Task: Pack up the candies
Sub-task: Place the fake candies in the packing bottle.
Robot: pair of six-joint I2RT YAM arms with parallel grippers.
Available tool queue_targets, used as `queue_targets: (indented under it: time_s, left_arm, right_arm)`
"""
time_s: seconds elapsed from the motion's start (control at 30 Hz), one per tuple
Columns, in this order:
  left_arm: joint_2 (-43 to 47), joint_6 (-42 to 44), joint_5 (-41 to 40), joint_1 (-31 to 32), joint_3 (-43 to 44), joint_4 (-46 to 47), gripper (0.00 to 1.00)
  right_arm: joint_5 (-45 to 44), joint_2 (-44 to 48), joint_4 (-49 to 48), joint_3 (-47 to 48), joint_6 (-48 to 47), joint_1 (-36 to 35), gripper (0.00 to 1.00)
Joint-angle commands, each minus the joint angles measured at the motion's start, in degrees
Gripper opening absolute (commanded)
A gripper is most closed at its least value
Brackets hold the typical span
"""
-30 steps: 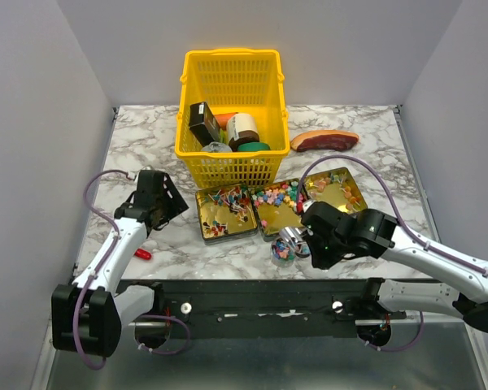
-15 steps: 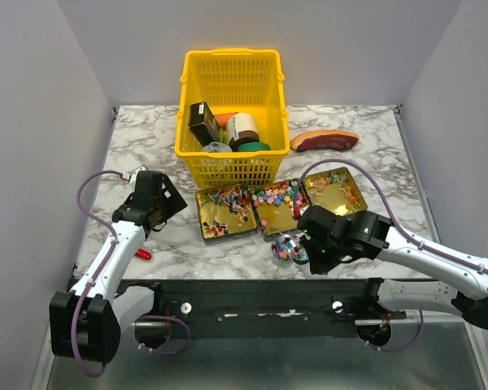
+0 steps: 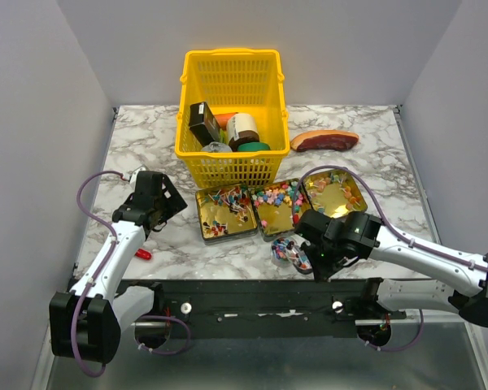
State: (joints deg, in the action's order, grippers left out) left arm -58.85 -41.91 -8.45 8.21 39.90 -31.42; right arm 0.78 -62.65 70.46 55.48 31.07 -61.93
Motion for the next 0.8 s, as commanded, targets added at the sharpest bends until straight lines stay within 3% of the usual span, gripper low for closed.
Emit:
queue_targets:
  time_s: [0.0, 0.77]
  left_arm:
    - [0.1, -0.5, -1.6, -0.4, 0.7, -0.2, 0.99]
    - [-0.1, -0.5, -1.1, -0.4, 0.7, 0.0, 0.99]
  right_arm:
    - [2.1, -0.2, 2.1, -0.6, 0.6, -0.5, 0.01]
    - [8.4, -1.3, 12.8, 4.7, -2.4, -0.5, 0.01]
